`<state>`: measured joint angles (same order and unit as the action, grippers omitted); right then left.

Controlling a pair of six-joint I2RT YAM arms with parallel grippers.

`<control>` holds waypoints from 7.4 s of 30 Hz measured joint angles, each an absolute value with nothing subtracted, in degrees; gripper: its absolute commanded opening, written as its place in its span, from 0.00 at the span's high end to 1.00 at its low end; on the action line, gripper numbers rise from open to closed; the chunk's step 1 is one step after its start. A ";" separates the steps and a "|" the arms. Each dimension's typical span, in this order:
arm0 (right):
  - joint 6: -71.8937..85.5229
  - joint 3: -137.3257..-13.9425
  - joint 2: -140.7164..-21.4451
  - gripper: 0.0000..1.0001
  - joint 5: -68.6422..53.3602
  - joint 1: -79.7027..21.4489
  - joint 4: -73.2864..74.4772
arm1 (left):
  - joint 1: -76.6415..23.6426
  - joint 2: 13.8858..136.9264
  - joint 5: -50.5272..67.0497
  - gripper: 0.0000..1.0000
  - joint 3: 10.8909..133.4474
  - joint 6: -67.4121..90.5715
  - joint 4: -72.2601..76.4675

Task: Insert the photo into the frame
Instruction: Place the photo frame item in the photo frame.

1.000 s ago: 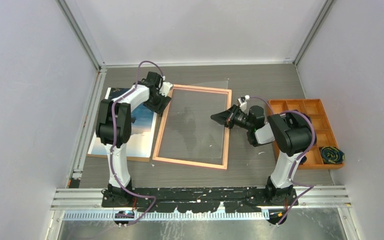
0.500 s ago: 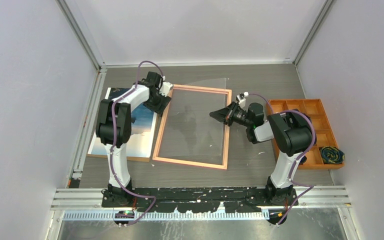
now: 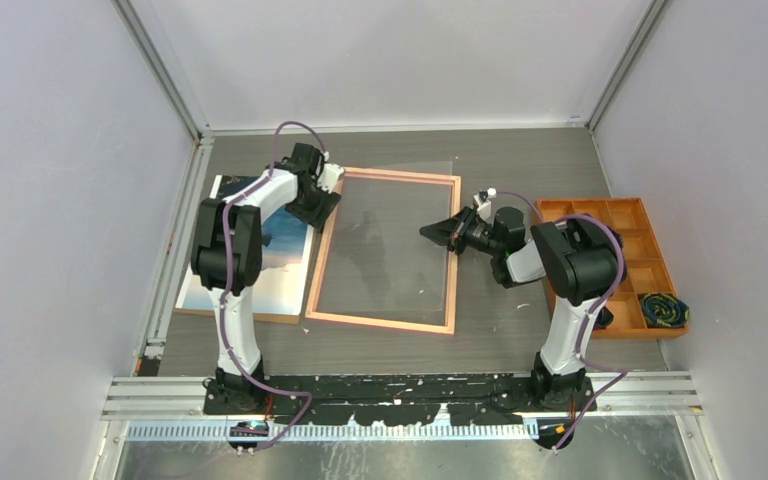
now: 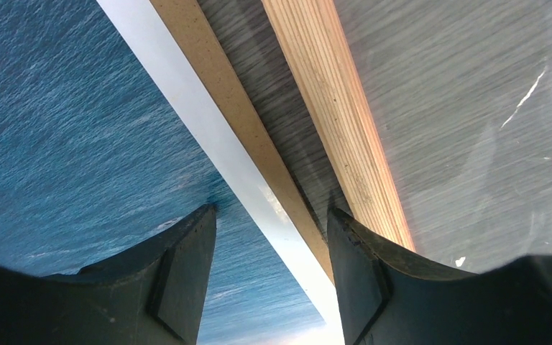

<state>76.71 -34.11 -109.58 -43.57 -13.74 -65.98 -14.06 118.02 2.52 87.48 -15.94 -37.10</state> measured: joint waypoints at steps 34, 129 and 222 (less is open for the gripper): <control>75.85 -34.13 -110.34 0.99 -40.77 -13.85 -64.66 | -13.82 117.99 2.61 0.40 87.39 -16.95 -37.10; 47.75 -46.44 -91.09 0.40 -24.43 -20.12 -11.51 | -14.39 116.99 2.61 0.40 85.76 -18.06 -36.40; 73.19 -38.22 -94.52 0.99 -25.61 -22.04 -43.48 | -12.40 116.20 5.63 0.40 84.71 -18.22 -35.57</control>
<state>73.19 -38.22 -94.52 -25.61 -22.04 -43.48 -12.40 116.20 5.63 84.71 -18.22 -35.57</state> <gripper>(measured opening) 0.047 0.600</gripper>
